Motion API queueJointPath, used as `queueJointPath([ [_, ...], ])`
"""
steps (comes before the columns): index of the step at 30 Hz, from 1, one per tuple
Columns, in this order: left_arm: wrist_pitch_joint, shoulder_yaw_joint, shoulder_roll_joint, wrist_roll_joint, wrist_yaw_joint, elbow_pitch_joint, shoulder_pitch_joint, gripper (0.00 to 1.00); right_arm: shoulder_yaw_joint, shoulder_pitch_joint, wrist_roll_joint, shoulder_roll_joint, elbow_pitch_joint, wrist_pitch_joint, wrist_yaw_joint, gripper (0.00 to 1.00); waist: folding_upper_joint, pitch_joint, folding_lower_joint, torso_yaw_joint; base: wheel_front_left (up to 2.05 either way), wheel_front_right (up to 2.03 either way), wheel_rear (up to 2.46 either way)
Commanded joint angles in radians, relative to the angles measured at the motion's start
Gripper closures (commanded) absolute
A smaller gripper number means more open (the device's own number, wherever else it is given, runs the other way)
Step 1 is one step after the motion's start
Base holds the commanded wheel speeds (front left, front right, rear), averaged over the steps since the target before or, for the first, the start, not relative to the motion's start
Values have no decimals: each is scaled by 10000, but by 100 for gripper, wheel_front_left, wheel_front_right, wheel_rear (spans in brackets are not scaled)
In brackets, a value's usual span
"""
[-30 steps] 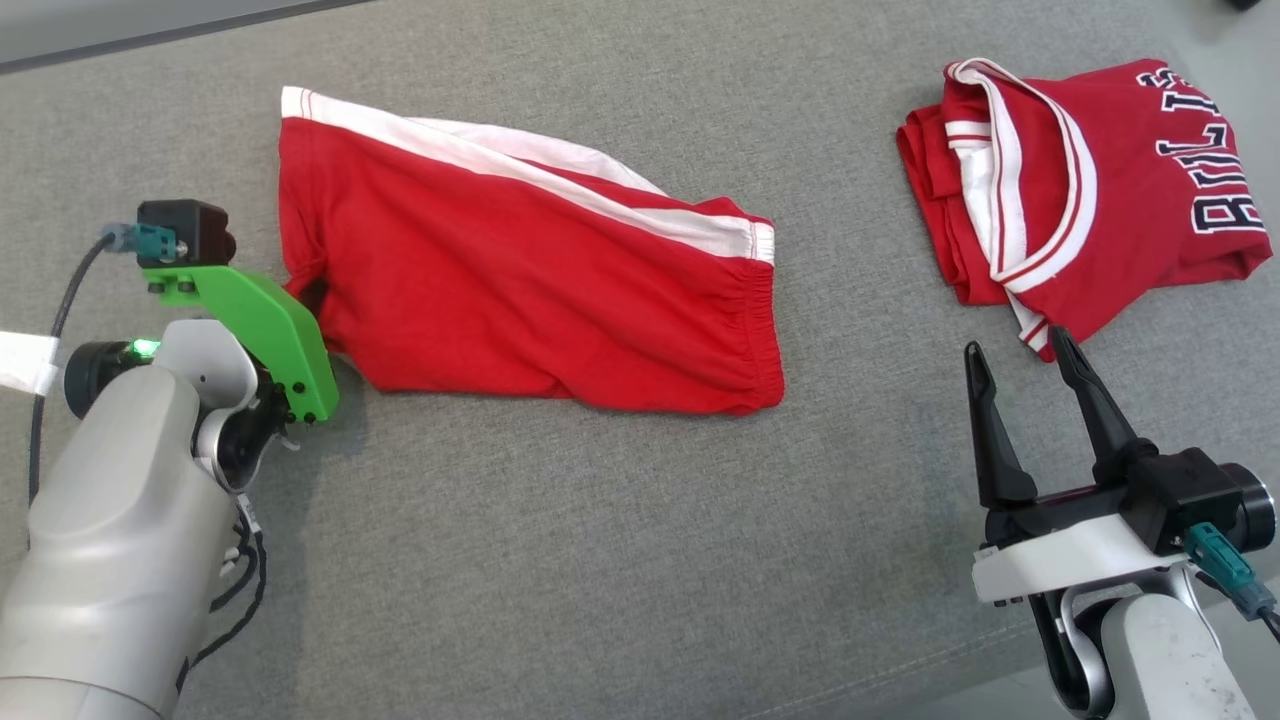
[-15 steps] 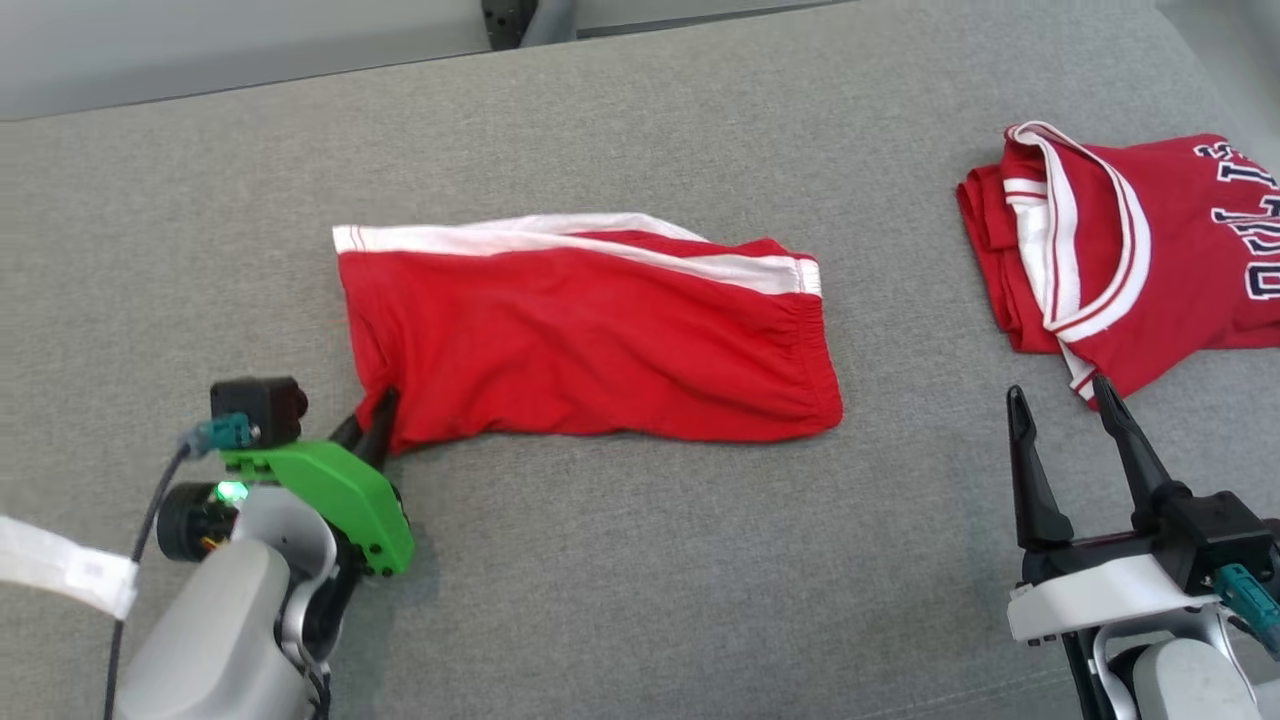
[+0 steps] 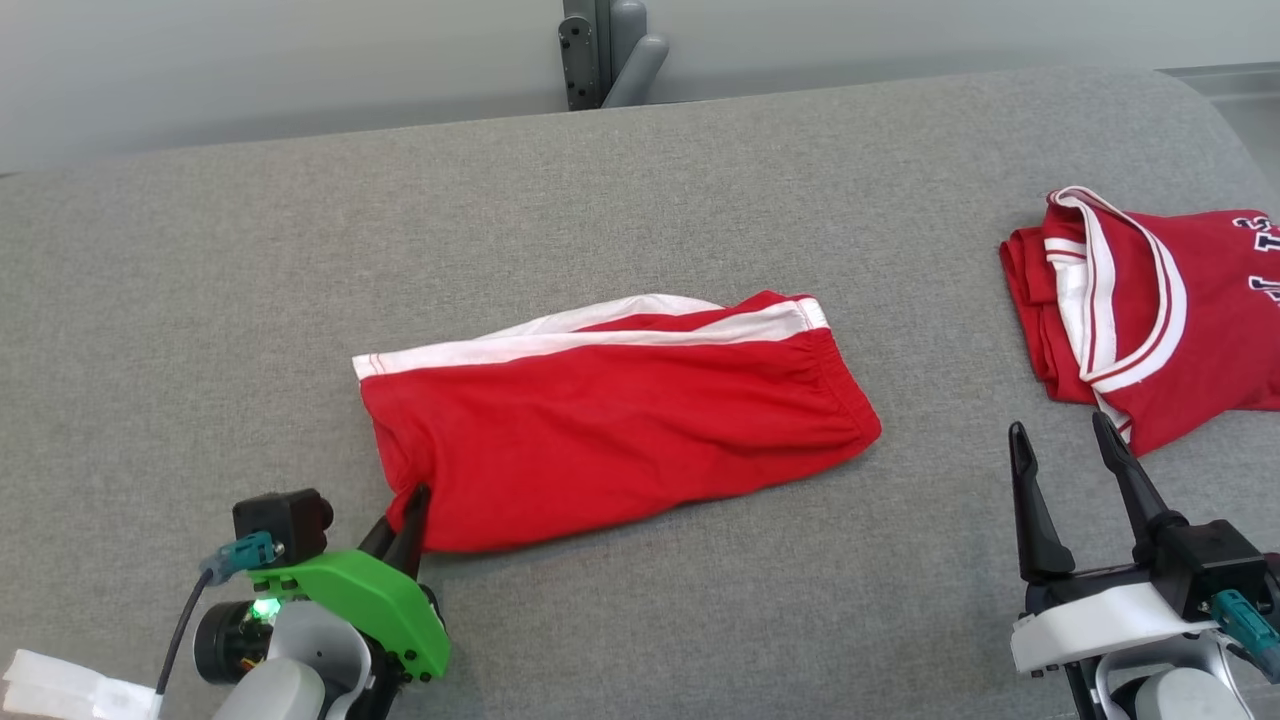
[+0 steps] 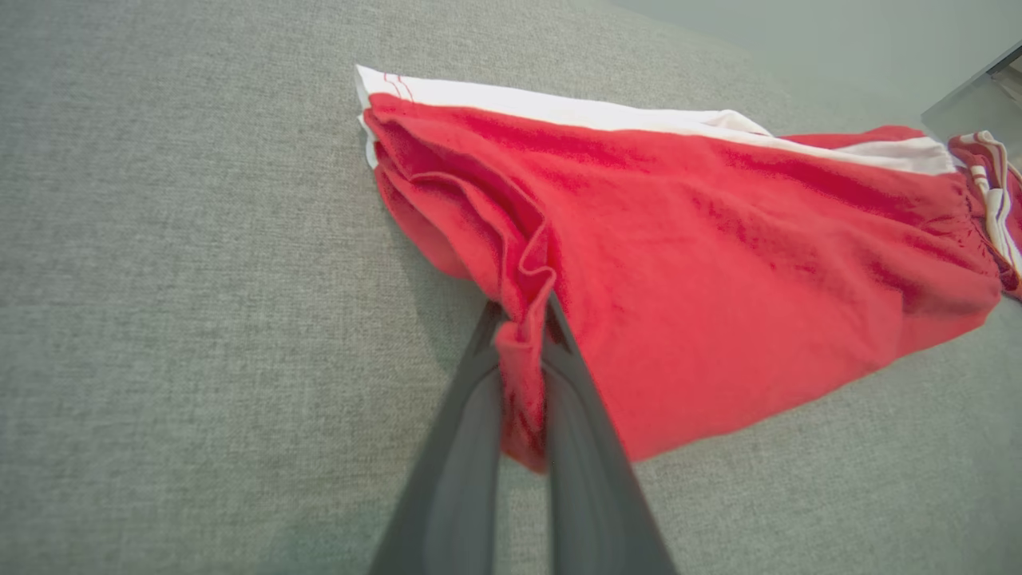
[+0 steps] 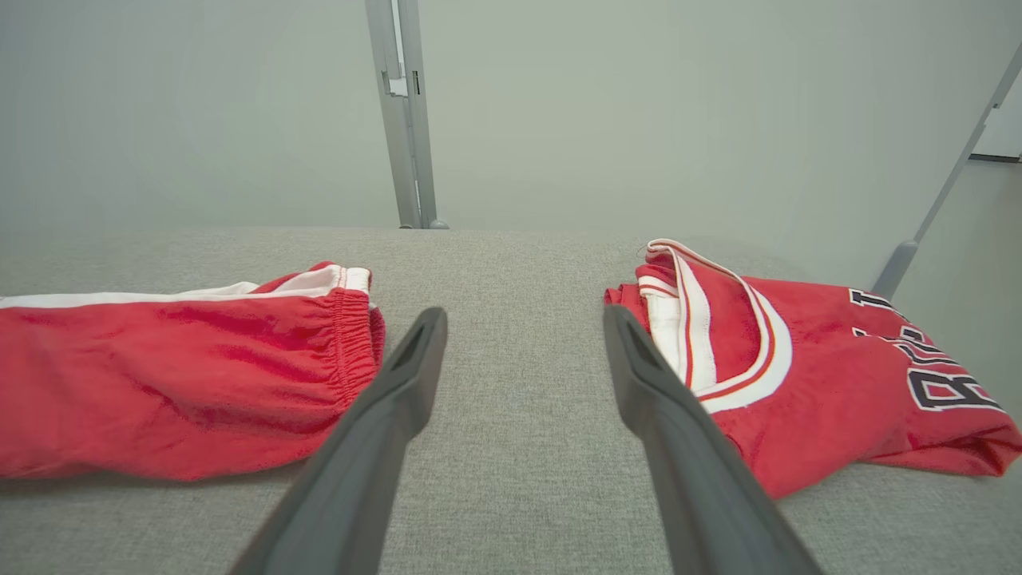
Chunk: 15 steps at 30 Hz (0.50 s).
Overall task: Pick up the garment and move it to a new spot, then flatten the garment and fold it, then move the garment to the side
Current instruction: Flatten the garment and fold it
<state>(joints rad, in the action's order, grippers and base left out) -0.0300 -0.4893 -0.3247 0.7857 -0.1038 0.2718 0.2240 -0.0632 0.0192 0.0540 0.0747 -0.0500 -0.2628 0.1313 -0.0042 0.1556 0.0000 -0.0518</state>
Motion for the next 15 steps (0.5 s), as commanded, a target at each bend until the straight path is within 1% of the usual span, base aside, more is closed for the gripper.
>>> queueJointPath([
  [1,-30,1,-53,30,-94,28,-191,100,-14,112,27,5,-24,-25,-11,0,42,-68,0,41,0,0,0],
  [2,-42,46,14,138,-112,62,-265,100,0,147,29,4,-54,-25,-11,0,42,-80,0,42,0,0,0],
  [3,-4,79,95,240,-67,91,-334,82,5,166,29,5,-70,-25,-11,0,42,-95,0,46,0,0,0],
  [4,143,86,65,157,-54,138,-351,55,11,179,33,12,-79,-25,-11,0,42,-111,0,48,0,0,0],
  [5,374,104,-2,10,-84,178,-342,0,18,186,33,23,-94,-25,-11,0,42,-132,0,47,0,0,0],
  [7,965,170,43,-265,-202,254,-440,0,23,160,5,90,-117,-25,-11,0,42,-203,0,51,0,0,0],
  [10,2176,284,69,-639,-388,226,-895,0,70,156,-31,143,37,-25,-11,0,42,-417,0,49,0,0,0],
  [12,2617,438,143,-651,-278,21,-1280,0,35,195,-52,195,209,-25,-11,0,42,-525,0,116,0,0,0],
  [15,2901,781,-3,-970,-202,-372,-1757,0,74,178,-47,309,490,-25,-11,0,42,-622,0,364,0,0,0],
])
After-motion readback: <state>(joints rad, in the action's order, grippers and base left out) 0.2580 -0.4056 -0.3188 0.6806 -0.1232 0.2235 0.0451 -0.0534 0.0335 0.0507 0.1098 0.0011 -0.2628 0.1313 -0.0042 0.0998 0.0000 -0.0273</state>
